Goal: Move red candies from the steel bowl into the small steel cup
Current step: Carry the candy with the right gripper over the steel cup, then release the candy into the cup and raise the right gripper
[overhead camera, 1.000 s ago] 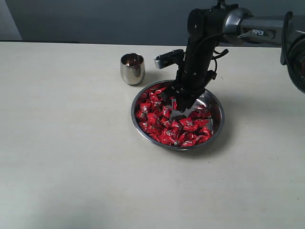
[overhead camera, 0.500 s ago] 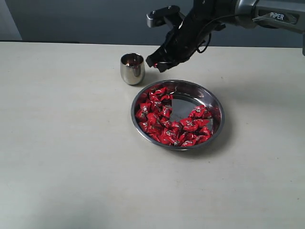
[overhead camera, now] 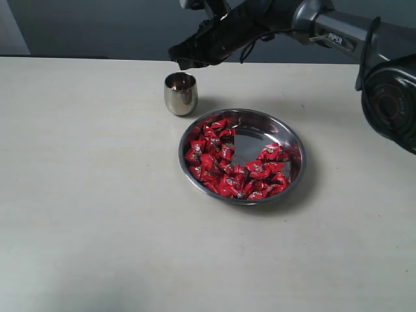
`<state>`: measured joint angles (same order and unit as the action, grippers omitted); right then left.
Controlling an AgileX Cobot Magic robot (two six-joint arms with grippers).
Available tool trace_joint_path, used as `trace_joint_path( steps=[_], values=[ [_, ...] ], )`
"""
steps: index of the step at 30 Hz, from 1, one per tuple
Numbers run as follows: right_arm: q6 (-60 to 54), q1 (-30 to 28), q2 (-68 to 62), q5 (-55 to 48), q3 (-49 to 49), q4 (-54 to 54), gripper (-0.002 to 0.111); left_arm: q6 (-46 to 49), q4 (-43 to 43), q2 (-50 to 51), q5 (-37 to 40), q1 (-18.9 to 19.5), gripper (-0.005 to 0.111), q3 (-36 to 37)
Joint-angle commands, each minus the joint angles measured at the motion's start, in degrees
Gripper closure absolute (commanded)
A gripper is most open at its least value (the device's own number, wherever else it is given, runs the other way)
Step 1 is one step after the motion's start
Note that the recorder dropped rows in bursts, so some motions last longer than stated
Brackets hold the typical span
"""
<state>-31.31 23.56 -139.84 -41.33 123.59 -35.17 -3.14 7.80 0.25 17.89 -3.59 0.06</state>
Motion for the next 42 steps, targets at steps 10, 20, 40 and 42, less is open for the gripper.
trace_joint_path(
  steps=[10,20,40,42],
  values=[
    [-0.19,-0.17,-4.01,-4.21,4.04,-2.3,0.088,-0.32,-0.02,-0.25,-0.2,-0.6,0.106,-0.06],
    [0.46,-0.17,-4.01,-4.84,4.04,-2.57,0.083,-0.32,-0.02,-0.25,-0.2,-0.6,0.106,-0.06],
    [2.05,-0.17,-2.88,-4.41,4.04,4.88,0.081,-0.32,-0.02,-0.25,-0.2,-0.6,0.106,-0.06],
    [2.05,-0.17,-2.88,-4.52,4.04,4.88,0.081,-0.32,-0.02,-0.25,-0.2,-0.6,0.106,-0.06]
  ],
)
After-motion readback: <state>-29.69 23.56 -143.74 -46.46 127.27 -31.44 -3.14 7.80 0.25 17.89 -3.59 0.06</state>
